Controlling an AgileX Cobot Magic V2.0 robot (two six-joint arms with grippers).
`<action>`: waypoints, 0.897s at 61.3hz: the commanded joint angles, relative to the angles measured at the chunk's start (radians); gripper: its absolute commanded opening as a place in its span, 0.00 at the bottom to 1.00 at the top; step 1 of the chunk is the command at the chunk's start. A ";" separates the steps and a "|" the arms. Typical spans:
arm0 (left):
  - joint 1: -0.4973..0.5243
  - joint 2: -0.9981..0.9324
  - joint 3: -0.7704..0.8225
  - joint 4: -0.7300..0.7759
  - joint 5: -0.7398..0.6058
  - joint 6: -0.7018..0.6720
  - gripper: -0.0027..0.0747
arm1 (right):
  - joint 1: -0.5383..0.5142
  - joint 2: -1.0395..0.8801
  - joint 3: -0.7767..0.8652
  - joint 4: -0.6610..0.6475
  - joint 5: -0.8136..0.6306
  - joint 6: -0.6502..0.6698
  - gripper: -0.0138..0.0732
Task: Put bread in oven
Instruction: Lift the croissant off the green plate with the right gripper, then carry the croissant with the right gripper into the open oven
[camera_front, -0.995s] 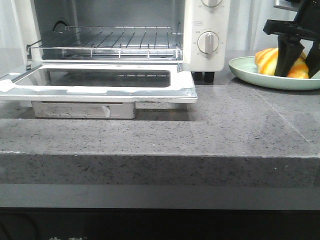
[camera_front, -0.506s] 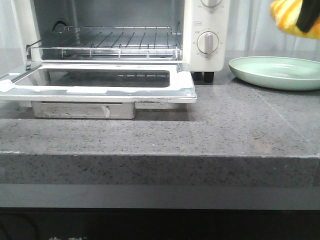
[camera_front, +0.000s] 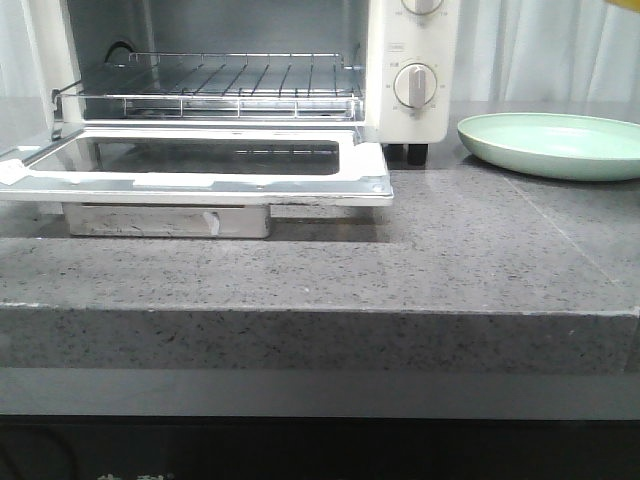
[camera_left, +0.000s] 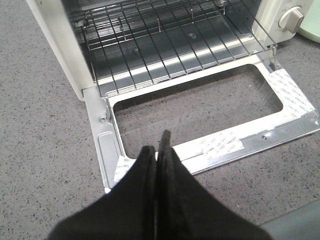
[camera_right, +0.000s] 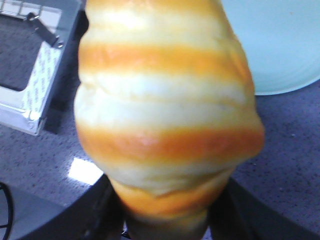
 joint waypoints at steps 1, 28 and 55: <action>-0.004 -0.006 -0.026 0.010 -0.063 -0.008 0.01 | 0.062 -0.059 -0.014 0.038 -0.037 -0.021 0.32; -0.004 -0.006 -0.026 0.010 -0.073 -0.008 0.01 | 0.496 0.117 -0.061 -0.027 -0.088 0.111 0.32; -0.004 -0.006 -0.026 0.017 -0.077 -0.008 0.01 | 0.629 0.422 -0.383 -0.234 -0.141 0.406 0.32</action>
